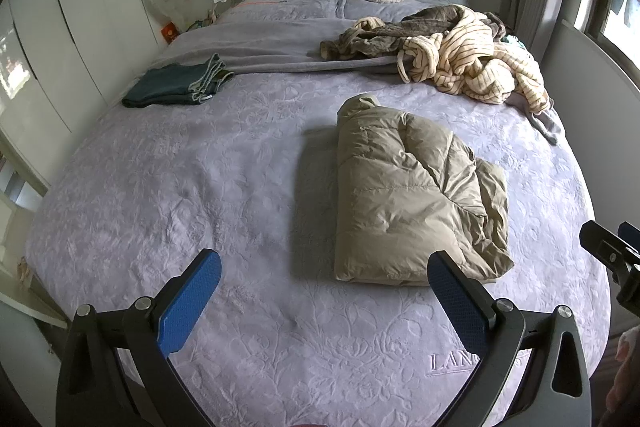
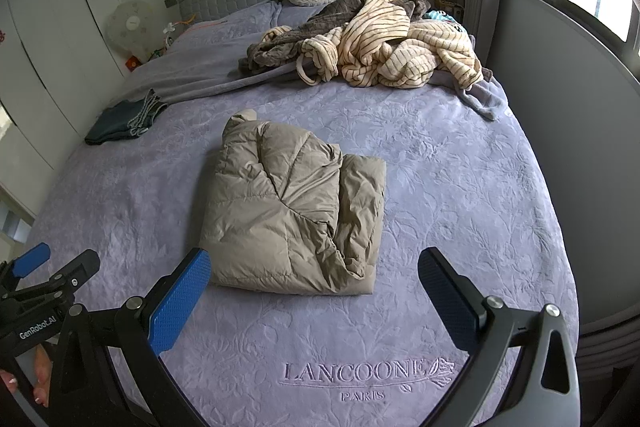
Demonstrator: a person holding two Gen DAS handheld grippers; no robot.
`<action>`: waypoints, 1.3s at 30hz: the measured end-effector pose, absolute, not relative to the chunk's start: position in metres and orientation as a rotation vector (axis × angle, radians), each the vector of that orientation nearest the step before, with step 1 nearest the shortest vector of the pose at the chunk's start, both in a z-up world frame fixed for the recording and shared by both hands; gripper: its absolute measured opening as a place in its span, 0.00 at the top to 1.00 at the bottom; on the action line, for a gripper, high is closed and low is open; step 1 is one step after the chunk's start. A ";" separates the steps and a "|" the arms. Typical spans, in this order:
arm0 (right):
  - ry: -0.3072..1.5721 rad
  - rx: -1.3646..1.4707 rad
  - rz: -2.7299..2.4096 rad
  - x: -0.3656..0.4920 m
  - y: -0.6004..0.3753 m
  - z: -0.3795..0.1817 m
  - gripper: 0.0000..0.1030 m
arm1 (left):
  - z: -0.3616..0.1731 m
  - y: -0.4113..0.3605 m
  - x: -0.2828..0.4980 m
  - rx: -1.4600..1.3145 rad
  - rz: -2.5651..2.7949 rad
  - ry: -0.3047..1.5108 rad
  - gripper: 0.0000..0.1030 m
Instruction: Fold large clothes
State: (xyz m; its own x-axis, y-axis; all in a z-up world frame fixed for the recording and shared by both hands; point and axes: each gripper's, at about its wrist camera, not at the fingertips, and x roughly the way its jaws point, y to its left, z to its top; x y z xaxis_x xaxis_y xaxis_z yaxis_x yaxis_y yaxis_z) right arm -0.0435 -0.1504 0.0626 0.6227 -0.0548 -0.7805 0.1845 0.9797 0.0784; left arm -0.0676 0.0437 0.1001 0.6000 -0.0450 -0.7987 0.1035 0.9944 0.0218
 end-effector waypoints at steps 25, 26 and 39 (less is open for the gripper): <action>0.892 0.157 -0.134 -0.042 -0.151 0.063 0.00 | 0.101 0.044 -0.068 0.068 -0.080 0.924 0.00; 0.892 0.156 -0.134 -0.042 -0.151 0.063 0.00 | 0.101 0.045 -0.068 0.067 -0.079 0.925 0.00; 0.892 0.155 -0.133 -0.042 -0.151 0.064 0.00 | 0.101 0.048 -0.066 0.069 -0.083 0.925 0.00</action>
State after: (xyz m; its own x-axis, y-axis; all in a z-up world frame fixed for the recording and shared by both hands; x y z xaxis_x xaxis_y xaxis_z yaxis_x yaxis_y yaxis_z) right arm -0.0418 -0.1511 0.0639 0.6206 -0.0506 -0.7825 0.1799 0.9805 0.0792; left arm -0.0655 0.0479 0.1010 0.5991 -0.0421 -0.7995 0.1015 0.9945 0.0237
